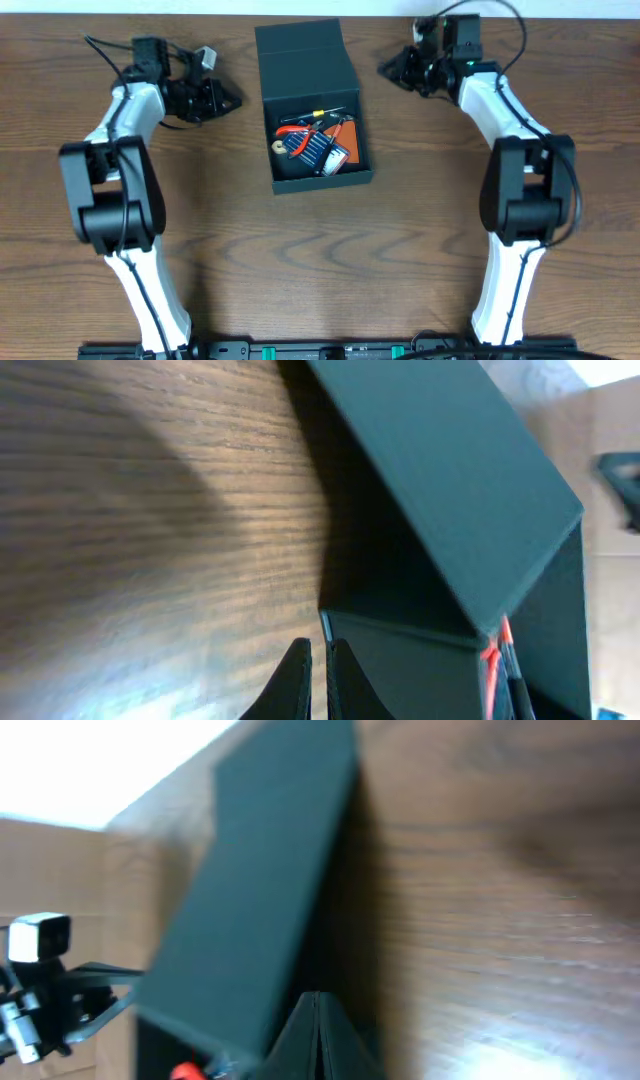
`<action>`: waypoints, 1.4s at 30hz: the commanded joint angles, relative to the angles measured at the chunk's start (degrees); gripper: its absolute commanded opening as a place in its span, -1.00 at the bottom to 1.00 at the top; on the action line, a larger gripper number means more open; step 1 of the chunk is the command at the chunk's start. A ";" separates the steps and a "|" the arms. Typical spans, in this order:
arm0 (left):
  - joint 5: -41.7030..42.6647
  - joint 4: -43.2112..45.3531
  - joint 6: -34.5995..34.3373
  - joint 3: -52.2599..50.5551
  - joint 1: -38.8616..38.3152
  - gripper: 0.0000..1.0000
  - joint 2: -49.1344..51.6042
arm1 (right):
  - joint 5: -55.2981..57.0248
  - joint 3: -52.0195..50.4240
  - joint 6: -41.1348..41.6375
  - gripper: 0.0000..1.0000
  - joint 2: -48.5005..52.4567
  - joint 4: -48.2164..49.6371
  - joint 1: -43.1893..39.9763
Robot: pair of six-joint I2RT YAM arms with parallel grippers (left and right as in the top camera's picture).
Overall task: Pack container
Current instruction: 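Swing the lid forward with both grippers to close the box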
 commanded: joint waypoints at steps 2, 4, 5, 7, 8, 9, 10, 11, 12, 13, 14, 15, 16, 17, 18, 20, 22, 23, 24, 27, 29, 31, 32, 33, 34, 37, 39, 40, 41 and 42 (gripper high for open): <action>5.49 3.76 -4.83 0.35 -0.22 -0.90 1.53 | -1.01 0.37 3.23 -0.97 5.01 3.08 0.42; 5.46 4.87 -5.14 0.35 -0.35 -0.89 2.01 | -1.88 0.39 4.72 -0.97 6.62 5.46 0.68; 5.44 5.31 -5.38 0.35 -0.46 -0.89 2.25 | -2.27 0.39 5.73 -0.98 7.34 6.45 0.83; 5.46 5.84 -5.55 0.35 -0.81 -0.89 2.69 | -2.56 0.39 7.61 -0.97 8.79 8.24 1.22; 5.46 6.05 -5.77 0.35 -1.11 -0.89 2.93 | -2.54 0.39 8.22 -0.97 9.40 8.79 1.46; 5.46 6.16 -5.84 0.35 -1.42 -0.89 3.19 | -2.58 0.39 9.11 -0.97 10.03 9.55 1.79; 5.46 6.27 -6.01 0.35 -1.81 -0.89 3.48 | -2.69 0.39 9.44 -0.97 10.36 10.19 2.14; 5.46 6.27 -6.01 0.35 -2.25 -0.89 3.87 | -2.69 0.39 9.60 -0.97 10.86 11.04 2.54; 5.44 6.25 -6.01 0.35 -2.75 -0.89 4.22 | -2.69 0.39 9.75 -0.97 10.99 11.87 2.93; 5.42 6.25 -5.99 0.35 -3.06 -0.88 4.35 | -2.60 0.39 9.84 -0.97 11.17 12.44 3.30; 5.42 6.45 -5.97 0.35 -3.48 -0.88 4.66 | -2.47 0.39 9.86 -0.97 11.21 13.29 3.65; 5.42 6.75 -5.97 0.35 -3.82 -0.88 4.79 | -2.47 0.39 9.86 -0.98 11.21 14.34 3.98; 5.40 7.13 -5.97 0.35 -4.04 -0.89 4.83 | -2.47 0.39 9.86 -0.97 11.21 15.08 4.15; 5.40 7.67 -6.03 0.35 -4.26 -0.89 4.90 | -2.49 0.39 10.05 -0.97 11.21 15.87 4.35; 5.40 8.13 -6.40 0.35 -4.37 -0.89 4.92 | -2.49 0.39 10.29 -0.97 11.21 16.61 4.50; 5.42 9.51 -7.82 0.35 -4.55 -0.89 4.92 | -2.73 0.39 10.80 -0.97 11.21 18.08 4.72; 5.46 10.62 -9.35 0.35 -4.57 -0.89 4.92 | -4.22 0.39 11.15 -0.97 11.21 20.61 4.81; 5.73 11.32 -10.45 0.35 -4.57 -0.89 4.92 | -5.38 0.39 11.15 -0.98 11.21 22.43 4.81; 6.60 12.04 -10.71 0.35 -4.57 -0.89 4.92 | -6.47 0.39 11.17 -0.97 11.21 24.46 4.81; 10.21 15.50 -11.52 0.37 -4.55 -0.89 4.85 | -8.79 0.42 13.07 -0.98 11.21 30.88 4.72; 12.46 18.97 -14.93 0.39 -4.55 -0.89 4.68 | -9.84 0.42 15.96 -0.97 11.21 34.36 4.44; 15.37 22.95 -18.53 0.44 -4.57 -0.89 4.33 | -11.52 0.44 19.39 -0.97 11.21 36.61 4.02; 16.57 24.70 -19.78 0.44 -4.57 -0.89 3.89 | -12.90 0.44 20.70 -0.97 11.21 37.79 3.80; 17.07 25.66 -20.44 0.44 -4.61 -0.89 3.26 | -14.08 0.44 21.92 -0.98 11.21 38.75 3.61; 17.05 25.75 -20.52 0.44 -4.61 -0.89 2.47 | -14.93 0.44 22.95 -0.97 11.19 39.50 3.43; 17.05 25.66 -20.52 0.44 -4.61 -0.89 -0.26 | -17.33 0.44 25.53 -0.97 10.82 41.94 3.30; 17.05 25.18 -20.52 0.44 -4.61 -0.89 -2.62 | -17.68 0.44 25.68 -0.97 9.84 41.94 3.32; 17.03 24.92 -20.50 0.42 -4.61 -0.89 -4.00 | -17.88 0.44 25.68 -0.96 9.16 41.92 3.37; 17.00 24.52 -20.48 0.42 -4.61 -0.89 -5.05 | -17.97 0.44 25.68 -0.96 8.46 41.90 3.37; 17.00 24.06 -20.17 0.42 -4.61 -0.89 -6.25 | -18.03 0.44 25.66 -0.96 7.78 41.90 3.41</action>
